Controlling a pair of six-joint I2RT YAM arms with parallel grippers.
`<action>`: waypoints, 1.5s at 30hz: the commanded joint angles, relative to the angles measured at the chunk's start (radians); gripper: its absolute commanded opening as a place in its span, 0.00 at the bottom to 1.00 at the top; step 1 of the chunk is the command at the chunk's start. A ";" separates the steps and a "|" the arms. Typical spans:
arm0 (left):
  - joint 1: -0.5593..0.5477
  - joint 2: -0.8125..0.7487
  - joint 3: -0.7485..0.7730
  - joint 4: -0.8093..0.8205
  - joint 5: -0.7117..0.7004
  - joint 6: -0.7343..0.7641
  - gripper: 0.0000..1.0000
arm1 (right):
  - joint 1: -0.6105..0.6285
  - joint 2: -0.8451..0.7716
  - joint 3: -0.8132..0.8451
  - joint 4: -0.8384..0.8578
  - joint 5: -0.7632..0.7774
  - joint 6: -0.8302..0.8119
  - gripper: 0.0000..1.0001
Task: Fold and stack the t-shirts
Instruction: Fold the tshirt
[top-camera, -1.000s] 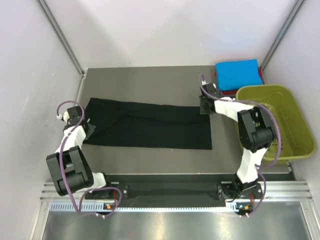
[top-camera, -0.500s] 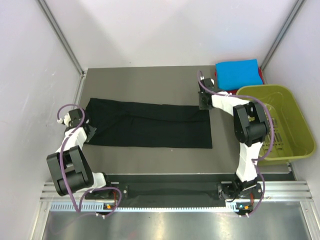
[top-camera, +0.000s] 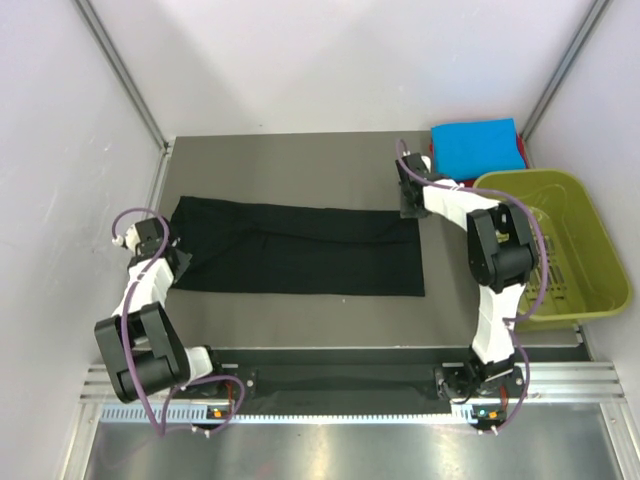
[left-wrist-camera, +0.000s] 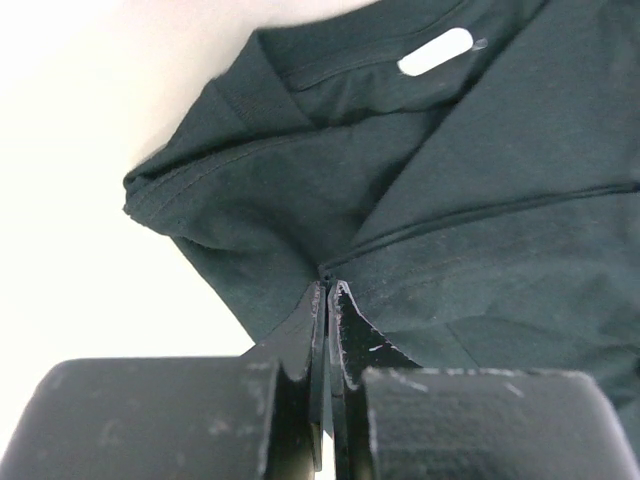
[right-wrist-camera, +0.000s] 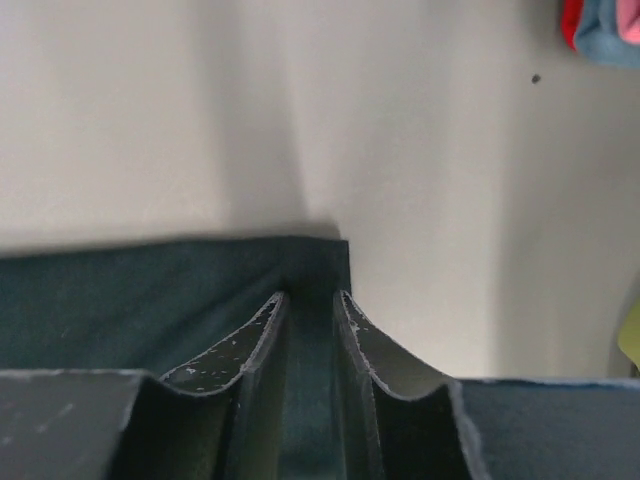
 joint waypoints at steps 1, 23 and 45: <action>0.005 -0.066 0.052 0.005 0.016 0.044 0.00 | 0.040 -0.128 0.054 -0.023 -0.034 -0.007 0.26; -0.047 -0.145 0.144 -0.143 -0.302 -0.042 0.25 | 0.295 -0.147 0.096 0.063 -0.206 -0.007 0.34; -0.342 0.334 0.399 -0.073 0.115 0.293 0.51 | 0.305 -0.121 0.002 0.179 -0.327 0.041 0.34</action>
